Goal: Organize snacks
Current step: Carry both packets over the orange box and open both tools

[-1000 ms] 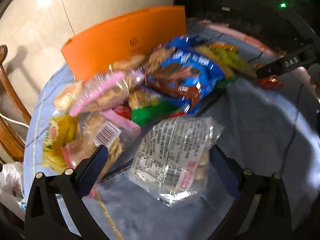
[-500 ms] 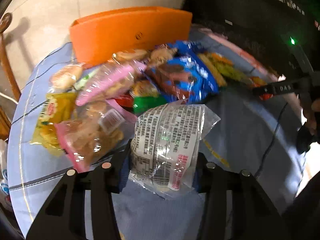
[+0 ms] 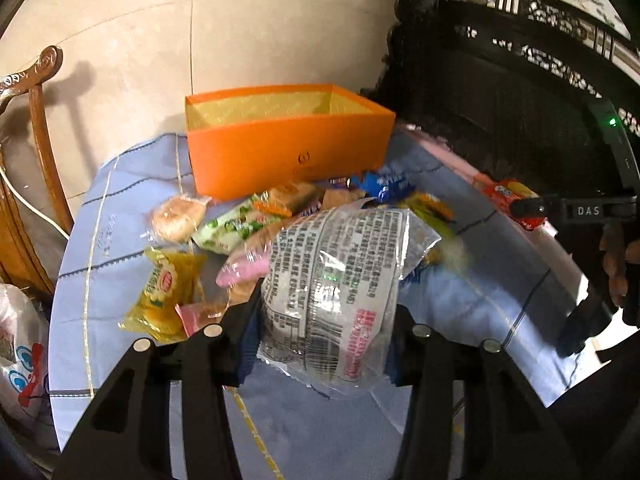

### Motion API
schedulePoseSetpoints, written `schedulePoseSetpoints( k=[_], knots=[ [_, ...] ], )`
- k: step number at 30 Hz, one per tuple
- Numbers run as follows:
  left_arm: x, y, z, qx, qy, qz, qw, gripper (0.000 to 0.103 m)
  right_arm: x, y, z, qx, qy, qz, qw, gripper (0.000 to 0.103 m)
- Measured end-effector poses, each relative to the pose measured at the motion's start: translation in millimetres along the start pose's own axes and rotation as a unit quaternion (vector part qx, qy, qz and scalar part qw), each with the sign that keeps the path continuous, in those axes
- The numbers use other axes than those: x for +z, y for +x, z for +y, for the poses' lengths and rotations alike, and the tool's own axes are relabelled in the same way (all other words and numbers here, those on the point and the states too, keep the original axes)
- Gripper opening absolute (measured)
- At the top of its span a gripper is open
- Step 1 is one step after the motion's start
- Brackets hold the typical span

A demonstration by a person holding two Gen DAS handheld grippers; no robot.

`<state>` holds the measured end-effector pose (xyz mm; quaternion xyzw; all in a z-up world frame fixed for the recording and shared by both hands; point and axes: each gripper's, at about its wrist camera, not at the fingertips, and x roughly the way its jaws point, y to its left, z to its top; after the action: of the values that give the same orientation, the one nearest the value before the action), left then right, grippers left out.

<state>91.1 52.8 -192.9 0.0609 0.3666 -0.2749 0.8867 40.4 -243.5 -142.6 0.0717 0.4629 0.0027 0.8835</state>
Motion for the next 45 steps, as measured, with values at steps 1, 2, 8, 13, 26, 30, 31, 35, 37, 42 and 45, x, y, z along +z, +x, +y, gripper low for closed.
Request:
schedulePoseSetpoints(
  k=[1, 2, 8, 13, 26, 30, 31, 35, 37, 42, 45],
  knots=[
    [2.7, -1.1, 0.0, 0.000, -0.001, -0.003, 1.0000, 0.047, 4.0, -2.8, 4.0, 0.006, -0.003, -0.005, 1.000, 0.043],
    [5.7, -3.8, 0.3, -0.001, -0.004, -0.007, 1.0000, 0.047, 9.0, -6.4, 8.5, 0.014, -0.005, -0.012, 1.000, 0.043],
    [20.2, -14.3, 1.9, 0.003, -0.010, -0.022, 0.9997, 0.047, 34.2, -20.5, 31.0, 0.035, -0.033, -0.047, 0.998, 0.043],
    [37.9, -17.3, 4.9, 0.016, -0.012, -0.034, 0.9992, 0.047, 55.0, -31.7, 45.5, 0.032, -0.055, -0.075, 0.995, 0.043],
    [126.6, 2.1, 27.6, 0.047, -0.019, -0.065, 0.9966, 0.047, 140.6, -38.3, 55.1, 0.013, -0.074, -0.146, 0.986, 0.043],
    [158.7, 16.6, 38.6, 0.056, -0.023, -0.075, 0.9954, 0.047, 168.0, -28.1, 59.4, 0.009, -0.080, -0.159, 0.984, 0.043],
    [168.3, 20.7, 41.6, 0.055, -0.026, -0.077, 0.9952, 0.047, 175.3, -24.4, 60.0, 0.008, -0.082, -0.161, 0.984, 0.043],
    [209.0, 35.1, 49.2, 0.067, -0.025, -0.096, 0.9928, 0.048, 212.3, -5.1, 64.6, 0.002, -0.097, -0.170, 0.981, 0.043],
    [235.7, 47.1, 53.8, 0.081, -0.021, -0.102, 0.9913, 0.048, 239.7, 5.9, 67.5, -0.001, -0.100, -0.177, 0.979, 0.043],
    [278.9, 83.6, 71.6, 0.141, -0.035, -0.090, 0.9853, 0.083, 292.0, 45.3, 78.8, 0.007, -0.112, -0.147, 0.983, 0.062],
    [274.4, 103.1, 85.9, 0.169, -0.052, -0.058, 0.9826, 0.096, 288.5, 59.3, 80.1, -0.017, -0.118, -0.129, 0.984, 0.074]
  ],
)
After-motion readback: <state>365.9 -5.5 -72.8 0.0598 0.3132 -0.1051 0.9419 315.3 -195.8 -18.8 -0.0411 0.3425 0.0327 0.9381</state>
